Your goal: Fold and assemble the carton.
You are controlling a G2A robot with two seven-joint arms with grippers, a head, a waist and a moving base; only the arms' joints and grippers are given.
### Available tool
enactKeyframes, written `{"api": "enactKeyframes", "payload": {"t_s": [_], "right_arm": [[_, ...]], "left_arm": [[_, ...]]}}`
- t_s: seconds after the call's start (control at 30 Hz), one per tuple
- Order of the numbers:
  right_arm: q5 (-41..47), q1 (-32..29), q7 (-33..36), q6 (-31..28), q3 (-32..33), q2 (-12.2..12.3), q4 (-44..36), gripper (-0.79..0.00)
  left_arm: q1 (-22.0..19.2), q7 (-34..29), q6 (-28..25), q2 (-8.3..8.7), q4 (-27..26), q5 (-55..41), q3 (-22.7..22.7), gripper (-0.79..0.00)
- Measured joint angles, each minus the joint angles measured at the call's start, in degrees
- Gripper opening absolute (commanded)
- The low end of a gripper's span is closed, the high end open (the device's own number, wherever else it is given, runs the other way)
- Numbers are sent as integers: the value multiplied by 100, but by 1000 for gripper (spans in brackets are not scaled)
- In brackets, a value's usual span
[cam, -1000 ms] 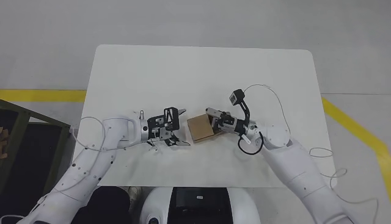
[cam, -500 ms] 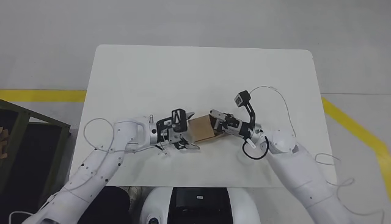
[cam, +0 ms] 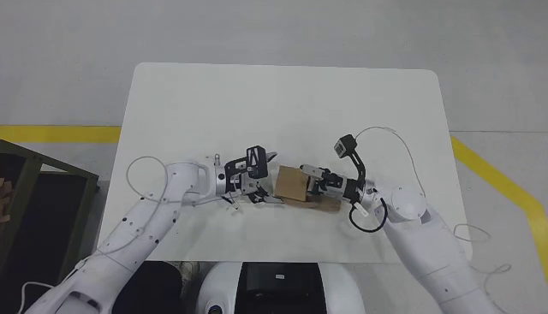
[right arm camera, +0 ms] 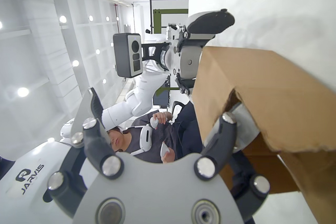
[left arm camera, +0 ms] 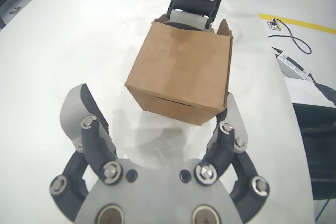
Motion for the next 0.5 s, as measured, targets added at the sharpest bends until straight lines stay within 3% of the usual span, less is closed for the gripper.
{"api": "enactKeyframes", "payload": {"t_s": [0.5], "right_arm": [[33,191,120,-122,-215,-63,203,0]], "left_arm": [[-385,565,-571,-92,223,652,352,0]]}}
